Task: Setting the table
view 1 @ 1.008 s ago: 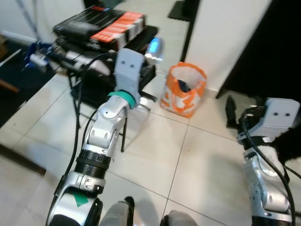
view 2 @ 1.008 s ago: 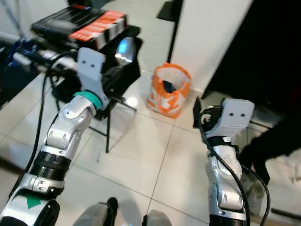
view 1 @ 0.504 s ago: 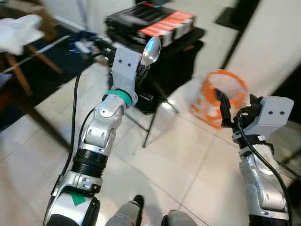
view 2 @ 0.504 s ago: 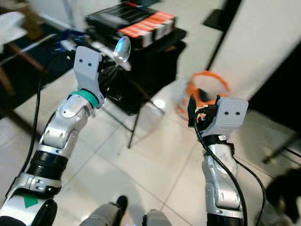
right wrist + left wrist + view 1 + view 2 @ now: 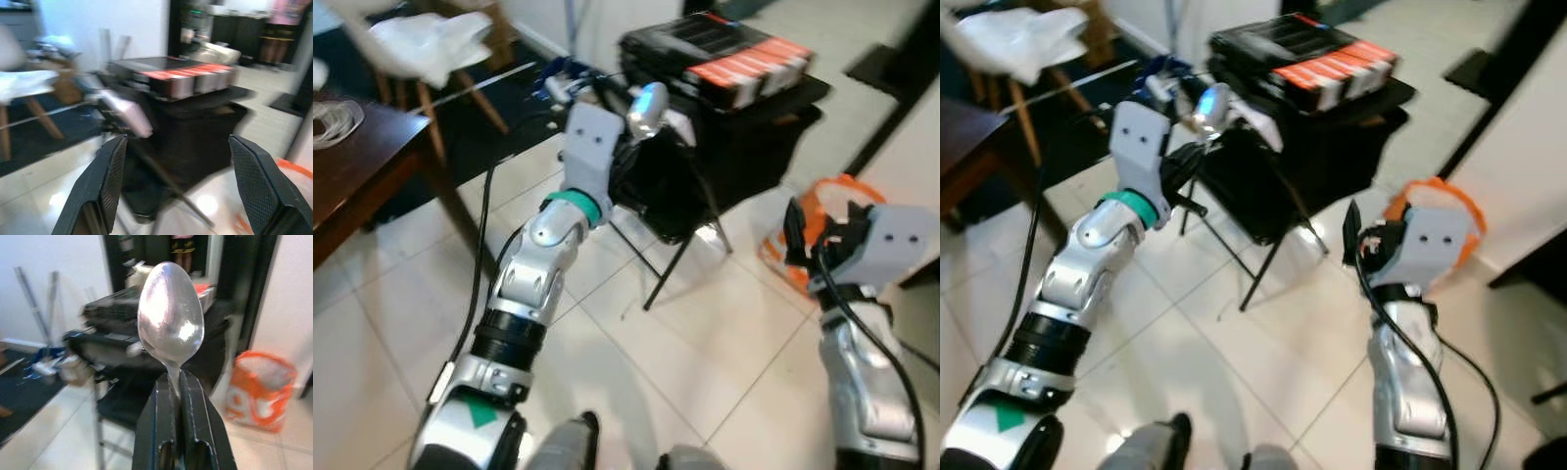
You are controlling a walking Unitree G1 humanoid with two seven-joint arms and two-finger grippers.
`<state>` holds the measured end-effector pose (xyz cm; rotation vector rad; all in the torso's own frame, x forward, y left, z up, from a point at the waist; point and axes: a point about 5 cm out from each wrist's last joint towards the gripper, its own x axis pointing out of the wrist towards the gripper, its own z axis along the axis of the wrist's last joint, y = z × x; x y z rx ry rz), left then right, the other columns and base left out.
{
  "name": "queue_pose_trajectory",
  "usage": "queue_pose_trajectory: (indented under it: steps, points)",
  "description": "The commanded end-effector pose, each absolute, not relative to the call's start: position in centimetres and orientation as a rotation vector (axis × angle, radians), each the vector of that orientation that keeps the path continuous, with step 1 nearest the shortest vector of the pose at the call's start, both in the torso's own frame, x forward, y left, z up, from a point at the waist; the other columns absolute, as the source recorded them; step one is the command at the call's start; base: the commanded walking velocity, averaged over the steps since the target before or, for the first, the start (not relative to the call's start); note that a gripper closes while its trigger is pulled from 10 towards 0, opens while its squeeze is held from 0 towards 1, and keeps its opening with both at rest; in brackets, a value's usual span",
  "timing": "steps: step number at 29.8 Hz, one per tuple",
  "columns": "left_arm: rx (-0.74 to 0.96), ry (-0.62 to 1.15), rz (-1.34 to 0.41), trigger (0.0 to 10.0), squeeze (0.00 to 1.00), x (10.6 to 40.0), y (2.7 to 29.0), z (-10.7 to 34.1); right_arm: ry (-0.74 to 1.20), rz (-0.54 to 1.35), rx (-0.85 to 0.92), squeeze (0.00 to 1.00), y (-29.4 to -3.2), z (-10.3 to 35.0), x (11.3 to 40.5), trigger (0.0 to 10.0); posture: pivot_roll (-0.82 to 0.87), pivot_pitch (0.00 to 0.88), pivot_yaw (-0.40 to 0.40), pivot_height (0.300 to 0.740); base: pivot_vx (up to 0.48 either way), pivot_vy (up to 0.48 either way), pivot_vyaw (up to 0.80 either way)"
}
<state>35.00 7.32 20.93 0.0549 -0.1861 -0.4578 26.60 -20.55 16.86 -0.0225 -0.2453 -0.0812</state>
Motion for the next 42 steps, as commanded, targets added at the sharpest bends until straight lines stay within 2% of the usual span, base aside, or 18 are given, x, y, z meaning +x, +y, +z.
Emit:
queue_pose_trajectory:
  steps: [1,42]
  points:
    - [0.065,-0.176,-0.459,10.0,0.0,34.95,7.2,20.54,-0.219,-0.095,-0.027,0.0,-20.95,16.31,26.46,10.0,-0.01,0.0,0.044,0.74,0.0,0.0,0.76]
    - [0.071,-0.168,-0.451,10.0,0.0,35.05,7.25,20.44,-0.219,-0.093,-0.025,0.0,-20.78,16.33,26.48,10.0,-0.01,0.0,0.044,0.74,0.0,0.0,0.76]
